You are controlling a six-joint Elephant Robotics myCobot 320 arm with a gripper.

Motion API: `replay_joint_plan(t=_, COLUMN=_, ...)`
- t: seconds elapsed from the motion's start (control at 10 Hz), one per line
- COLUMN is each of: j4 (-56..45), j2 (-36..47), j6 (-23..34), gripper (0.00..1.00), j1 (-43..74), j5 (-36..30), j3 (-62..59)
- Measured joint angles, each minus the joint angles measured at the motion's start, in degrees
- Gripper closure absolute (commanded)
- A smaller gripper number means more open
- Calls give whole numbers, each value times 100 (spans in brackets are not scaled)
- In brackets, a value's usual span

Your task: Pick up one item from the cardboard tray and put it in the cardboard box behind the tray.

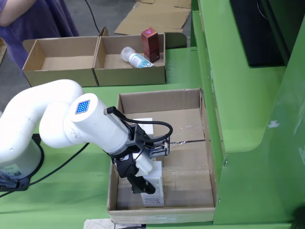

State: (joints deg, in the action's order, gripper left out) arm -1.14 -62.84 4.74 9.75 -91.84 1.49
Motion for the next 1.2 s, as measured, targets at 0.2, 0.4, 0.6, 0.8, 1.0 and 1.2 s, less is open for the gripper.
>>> replay_joint_plan(t=0.2, j4=0, j2=0, j6=0, gripper=100, j1=0, j5=0, j3=0)
replay_joint_plan(t=0.4, j4=-17, j2=0, j6=0, gripper=100, j1=0, j5=0, j3=0)
replay_joint_plan(t=0.6, j4=-123, j2=9, j6=9, gripper=100, j1=-17, j5=18, j3=-18)
replay_joint_plan(t=0.8, j4=-430, j2=185, j6=18, gripper=100, j1=-17, j5=0, j3=0)
replay_joint_plan(t=1.0, j4=-395, j2=413, j6=18, gripper=100, j1=-17, j5=-26, j3=17)
replay_joint_plan(t=1.2, j4=-123, j2=835, j6=-53, gripper=100, j1=-9, j5=-26, j3=26)
